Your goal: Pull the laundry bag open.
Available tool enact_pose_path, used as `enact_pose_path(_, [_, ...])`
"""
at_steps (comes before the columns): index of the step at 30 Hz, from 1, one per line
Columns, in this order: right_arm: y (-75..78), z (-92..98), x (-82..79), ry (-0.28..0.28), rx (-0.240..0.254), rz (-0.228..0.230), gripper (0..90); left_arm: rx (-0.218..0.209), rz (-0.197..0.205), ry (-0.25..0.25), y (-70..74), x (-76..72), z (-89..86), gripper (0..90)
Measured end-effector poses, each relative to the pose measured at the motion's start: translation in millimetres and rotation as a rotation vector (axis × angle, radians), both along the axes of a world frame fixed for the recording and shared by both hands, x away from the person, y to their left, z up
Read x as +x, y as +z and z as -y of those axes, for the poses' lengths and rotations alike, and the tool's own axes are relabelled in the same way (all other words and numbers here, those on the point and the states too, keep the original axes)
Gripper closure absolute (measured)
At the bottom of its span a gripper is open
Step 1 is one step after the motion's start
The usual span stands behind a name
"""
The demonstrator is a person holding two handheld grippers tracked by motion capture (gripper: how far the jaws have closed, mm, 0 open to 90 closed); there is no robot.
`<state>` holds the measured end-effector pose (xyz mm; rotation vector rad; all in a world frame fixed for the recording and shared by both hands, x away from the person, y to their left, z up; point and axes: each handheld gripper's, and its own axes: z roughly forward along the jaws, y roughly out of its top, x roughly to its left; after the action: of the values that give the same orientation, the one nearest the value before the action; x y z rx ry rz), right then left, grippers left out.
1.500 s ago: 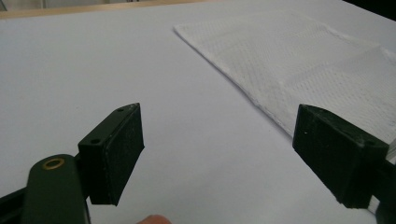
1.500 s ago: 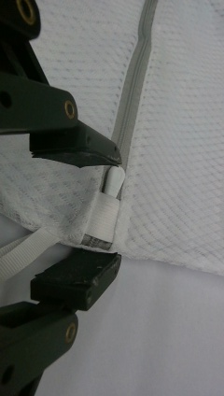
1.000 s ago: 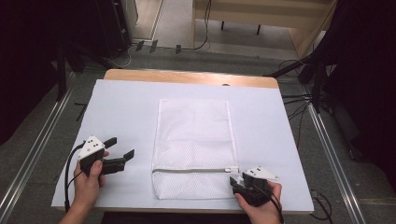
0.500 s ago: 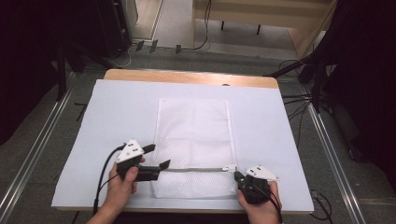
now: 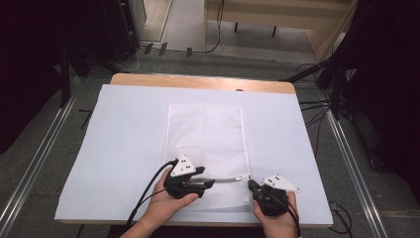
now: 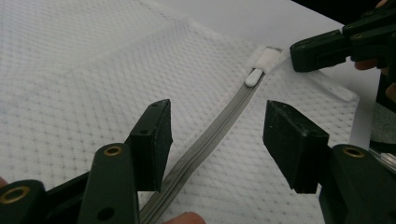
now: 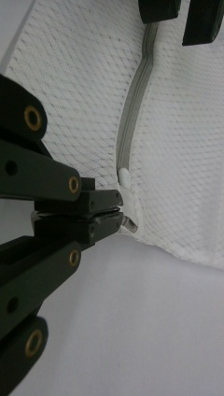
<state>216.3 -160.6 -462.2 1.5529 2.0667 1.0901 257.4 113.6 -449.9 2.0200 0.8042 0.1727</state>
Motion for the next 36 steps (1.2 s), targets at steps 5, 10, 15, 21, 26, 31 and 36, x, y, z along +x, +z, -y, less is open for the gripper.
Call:
enact_pose_path(5, [-5.6, 0.5, 12.3, -0.041, -0.005, -0.028, 72.8, -0.002, 0.001, -0.002, 3.2, 1.5, 0.9, 45.7])
enact_pose_path(10, [-14.5, -9.1, 18.6, -0.017, -0.066, -0.065, 60.7, -0.005, -0.005, -0.007, 2.4, 0.5, 2.1, 45.8])
enact_pose_path(15, [-14.0, -19.2, 13.4, -0.010, -0.152, -0.037, 76.3, -0.011, -0.011, -0.006, 1.3, 1.7, 4.5, 46.5])
enact_pose_path(21, [-10.9, -13.2, 16.1, 0.043, -0.039, -0.050, 87.6, 0.008, -0.016, -0.022, -0.6, 3.3, 13.4, 49.6])
enact_pose_path(26, [4.7, -21.8, 7.0, 0.117, -0.022, 0.074, 87.6, 0.040, -0.014, -0.048, -5.1, 3.6, 22.9, 55.3])
enact_pose_path(31, [11.8, -28.9, 5.2, 0.149, 0.003, 0.105, 87.6, 0.061, -0.008, -0.065, -7.2, 3.7, 30.0, 59.4])
enact_pose_path(36, [14.5, -31.0, 3.8, 0.183, 0.024, 0.114, 87.6, 0.062, -0.010, -0.070, -6.9, 5.4, 36.1, 64.0])
